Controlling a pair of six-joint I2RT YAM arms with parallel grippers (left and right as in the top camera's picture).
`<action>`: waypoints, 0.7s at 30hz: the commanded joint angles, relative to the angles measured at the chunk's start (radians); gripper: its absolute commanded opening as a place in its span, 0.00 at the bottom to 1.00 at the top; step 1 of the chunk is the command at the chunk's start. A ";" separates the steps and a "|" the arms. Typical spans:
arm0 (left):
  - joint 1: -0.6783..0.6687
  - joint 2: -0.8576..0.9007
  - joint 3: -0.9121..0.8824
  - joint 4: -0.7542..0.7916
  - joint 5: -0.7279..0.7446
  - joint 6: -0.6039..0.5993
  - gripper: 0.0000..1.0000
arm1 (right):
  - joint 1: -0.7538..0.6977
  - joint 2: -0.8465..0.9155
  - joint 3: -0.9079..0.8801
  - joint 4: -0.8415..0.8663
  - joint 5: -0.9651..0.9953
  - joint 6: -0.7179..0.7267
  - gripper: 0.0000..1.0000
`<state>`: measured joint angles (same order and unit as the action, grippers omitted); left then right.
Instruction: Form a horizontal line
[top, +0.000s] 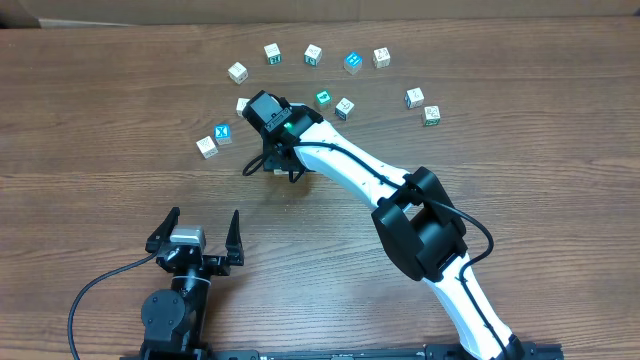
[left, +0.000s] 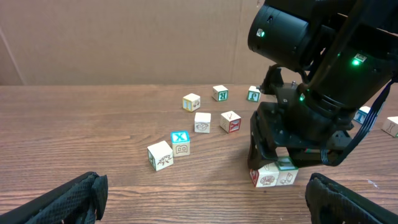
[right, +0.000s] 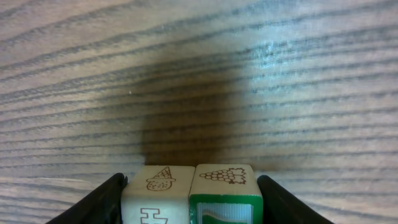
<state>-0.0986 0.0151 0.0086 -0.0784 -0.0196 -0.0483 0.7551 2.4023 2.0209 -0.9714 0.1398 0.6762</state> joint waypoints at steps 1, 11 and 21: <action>-0.006 -0.009 -0.004 0.003 -0.006 0.019 1.00 | 0.009 -0.004 -0.006 -0.002 -0.010 0.005 0.68; -0.006 -0.009 -0.004 0.003 -0.006 0.019 0.99 | 0.006 -0.004 -0.006 0.034 0.002 0.005 0.95; -0.006 -0.009 -0.004 0.003 -0.006 0.019 1.00 | -0.132 -0.034 0.235 -0.087 0.018 -0.113 0.97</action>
<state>-0.0986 0.0151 0.0086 -0.0784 -0.0196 -0.0483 0.7002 2.4027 2.1296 -1.0370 0.1371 0.6163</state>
